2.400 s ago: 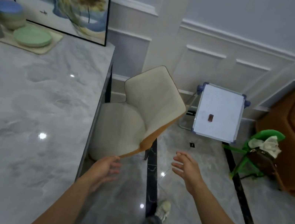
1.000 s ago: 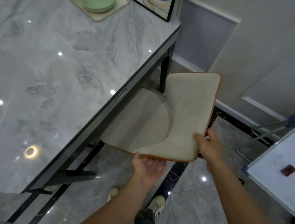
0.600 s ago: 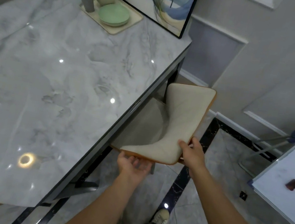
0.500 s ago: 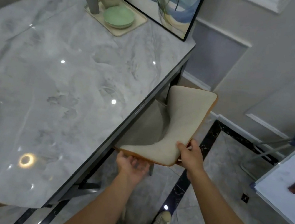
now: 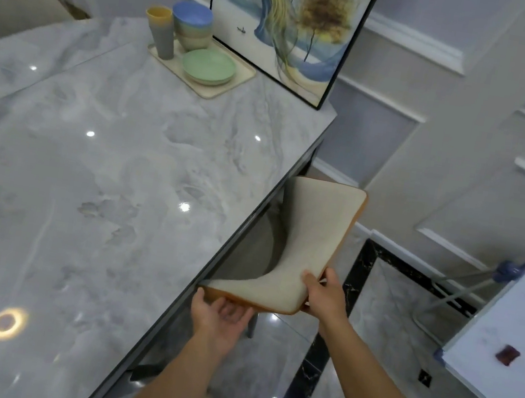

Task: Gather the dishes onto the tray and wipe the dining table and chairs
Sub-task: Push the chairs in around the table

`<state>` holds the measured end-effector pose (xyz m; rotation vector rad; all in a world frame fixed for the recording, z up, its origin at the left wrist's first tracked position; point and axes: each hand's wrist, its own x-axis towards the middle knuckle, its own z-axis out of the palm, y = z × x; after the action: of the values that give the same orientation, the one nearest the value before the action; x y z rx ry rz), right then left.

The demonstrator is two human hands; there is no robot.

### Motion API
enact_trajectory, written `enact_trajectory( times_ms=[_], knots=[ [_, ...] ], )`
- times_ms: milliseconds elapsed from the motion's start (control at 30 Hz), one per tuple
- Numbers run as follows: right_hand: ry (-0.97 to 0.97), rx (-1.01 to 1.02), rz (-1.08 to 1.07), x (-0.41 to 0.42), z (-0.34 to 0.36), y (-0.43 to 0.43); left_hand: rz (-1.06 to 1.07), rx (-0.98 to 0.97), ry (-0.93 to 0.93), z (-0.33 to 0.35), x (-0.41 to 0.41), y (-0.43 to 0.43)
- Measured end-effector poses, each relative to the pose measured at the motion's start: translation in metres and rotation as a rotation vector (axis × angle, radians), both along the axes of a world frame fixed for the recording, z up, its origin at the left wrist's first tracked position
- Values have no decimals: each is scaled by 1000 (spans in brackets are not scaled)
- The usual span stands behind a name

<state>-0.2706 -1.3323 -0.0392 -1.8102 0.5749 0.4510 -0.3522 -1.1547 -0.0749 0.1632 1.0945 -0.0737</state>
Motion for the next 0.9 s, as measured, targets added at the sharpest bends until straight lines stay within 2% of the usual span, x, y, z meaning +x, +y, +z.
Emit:
enact_trajectory(
  times_ms=[100, 200, 400, 533, 733, 900],
  knots=[
    [-2, -28, 31, 5, 0, -1, -27, 1, -12, 4, 4, 4],
    [11, 26, 49, 3, 2, -5, -78, 25, -30, 6, 0, 5],
    [101, 97, 146, -5, 13, -17, -155, 188, -113, 18, -23, 15],
    [87, 100, 187, -16, 29, -34, -118, 288, -142, 37, -44, 20],
    [-108, 74, 268, -24, 64, -38, -36, 378, -159, 67, -93, 28],
    [-89, 76, 390, -44, 66, 1, 73, 436, -147, 93, -145, 55]
  ],
)
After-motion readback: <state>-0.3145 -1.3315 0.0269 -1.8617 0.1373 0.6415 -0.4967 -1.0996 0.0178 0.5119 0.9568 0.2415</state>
